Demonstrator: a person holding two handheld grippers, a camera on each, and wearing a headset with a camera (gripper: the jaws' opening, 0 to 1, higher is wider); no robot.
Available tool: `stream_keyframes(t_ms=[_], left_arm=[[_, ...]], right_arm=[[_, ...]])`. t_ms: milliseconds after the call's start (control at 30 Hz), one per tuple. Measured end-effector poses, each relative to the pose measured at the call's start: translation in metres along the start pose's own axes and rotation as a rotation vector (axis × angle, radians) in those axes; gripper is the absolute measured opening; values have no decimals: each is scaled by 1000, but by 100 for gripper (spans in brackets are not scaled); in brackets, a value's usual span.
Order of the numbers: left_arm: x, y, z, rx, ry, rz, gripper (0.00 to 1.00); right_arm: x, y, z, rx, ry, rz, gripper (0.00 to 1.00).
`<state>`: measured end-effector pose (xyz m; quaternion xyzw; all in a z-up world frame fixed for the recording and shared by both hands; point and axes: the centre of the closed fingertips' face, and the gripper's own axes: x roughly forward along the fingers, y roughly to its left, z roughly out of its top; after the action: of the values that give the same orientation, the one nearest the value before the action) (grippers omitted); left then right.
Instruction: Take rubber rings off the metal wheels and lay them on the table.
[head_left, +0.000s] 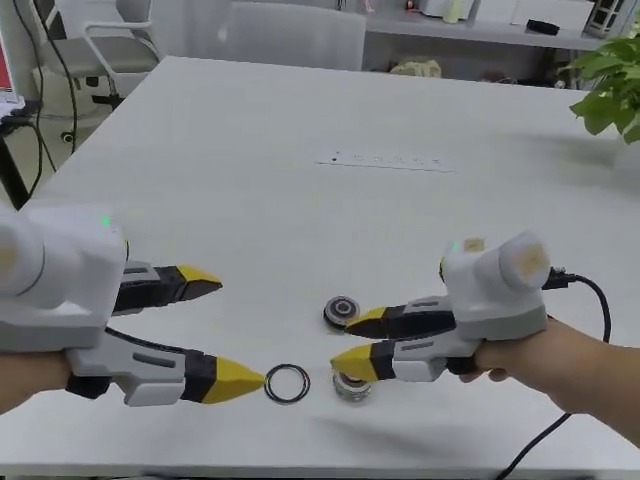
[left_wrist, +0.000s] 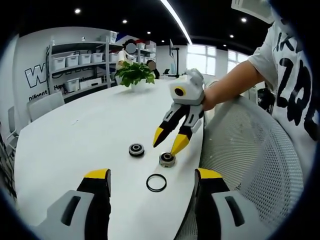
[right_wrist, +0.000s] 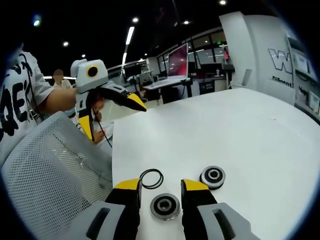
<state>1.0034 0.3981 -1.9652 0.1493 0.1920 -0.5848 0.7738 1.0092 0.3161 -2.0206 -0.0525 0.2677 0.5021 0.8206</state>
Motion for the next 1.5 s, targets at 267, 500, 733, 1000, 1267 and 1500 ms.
stream_keyframes(t_ms=[267, 500, 733, 1000, 1267, 1500], left_arm=[[13, 1, 9, 21, 3, -16, 66], [20, 10, 15, 38, 13, -22, 65], [27, 22, 15, 44, 27, -20, 64], [37, 32, 11, 47, 50, -25, 62], [48, 41, 10, 37, 60, -34, 60], [59, 45, 9, 40, 70, -44, 58]], right_arm=[[-12, -6, 0, -4, -10, -21, 30], [-19, -18, 2, -3, -15, -50, 31], [-22, -29, 3, -7, -19, -76, 31], [-21, -41, 1, -9, -20, -101, 31], [-21, -54, -4, 2, -17, -130, 32], [-21, -61, -8, 9, -12, -147, 33]])
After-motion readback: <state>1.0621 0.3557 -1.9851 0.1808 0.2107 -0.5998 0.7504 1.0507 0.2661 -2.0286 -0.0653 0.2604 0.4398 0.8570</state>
